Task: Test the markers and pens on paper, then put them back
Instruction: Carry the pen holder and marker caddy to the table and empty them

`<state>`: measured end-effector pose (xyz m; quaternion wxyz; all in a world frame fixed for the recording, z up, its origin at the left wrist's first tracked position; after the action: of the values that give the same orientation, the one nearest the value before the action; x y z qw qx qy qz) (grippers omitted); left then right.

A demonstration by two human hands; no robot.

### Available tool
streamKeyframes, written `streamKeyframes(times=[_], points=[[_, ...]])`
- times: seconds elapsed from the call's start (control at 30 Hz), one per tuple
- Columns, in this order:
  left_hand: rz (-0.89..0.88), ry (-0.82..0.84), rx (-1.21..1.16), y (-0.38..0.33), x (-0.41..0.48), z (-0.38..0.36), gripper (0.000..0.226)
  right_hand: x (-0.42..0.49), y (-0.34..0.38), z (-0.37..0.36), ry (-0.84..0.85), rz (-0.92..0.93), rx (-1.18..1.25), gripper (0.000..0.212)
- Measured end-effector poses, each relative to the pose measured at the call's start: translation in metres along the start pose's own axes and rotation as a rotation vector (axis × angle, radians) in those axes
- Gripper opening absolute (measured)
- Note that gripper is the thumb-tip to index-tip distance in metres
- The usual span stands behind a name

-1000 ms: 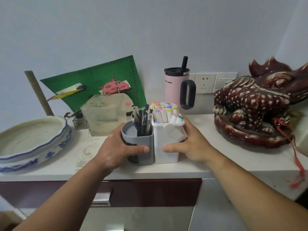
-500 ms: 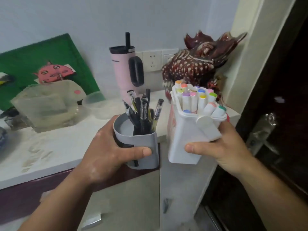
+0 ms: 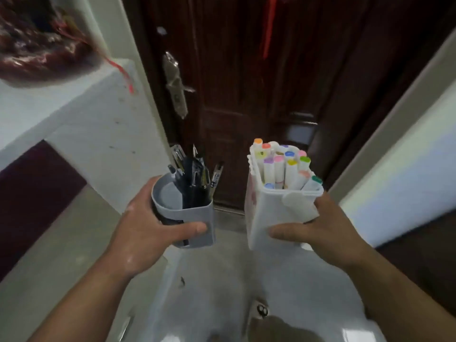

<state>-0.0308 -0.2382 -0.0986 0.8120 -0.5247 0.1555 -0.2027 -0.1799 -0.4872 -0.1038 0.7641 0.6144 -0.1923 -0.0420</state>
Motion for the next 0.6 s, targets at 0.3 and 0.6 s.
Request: streamKeyframes(times=[0.3, 0.6], points=[[-0.142, 0.428, 0.07, -0.053, -0.07, -0.194, 0.094, -0.237, 0.012, 0.131, -0.494, -0.161, -0.064, 0.099], [-0.268, 0.797, 0.041, -0.133, -0.216, -0.444, 0.089, -0.506, 0.035, 0.264, -0.829, -0.256, -0.165, 0.09]])
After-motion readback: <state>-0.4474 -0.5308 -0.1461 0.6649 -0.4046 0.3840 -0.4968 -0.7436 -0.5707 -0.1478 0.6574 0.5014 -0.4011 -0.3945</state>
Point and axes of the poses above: each hand's wrist, its own x-axis towards the middle knuckle, its own z-axis out of the back of the hand, y = z × x, the point moved 4 cm from there along x, towards the middle knuckle, and after that the axes turned 8 degrees about z, right-handed, at the moved point
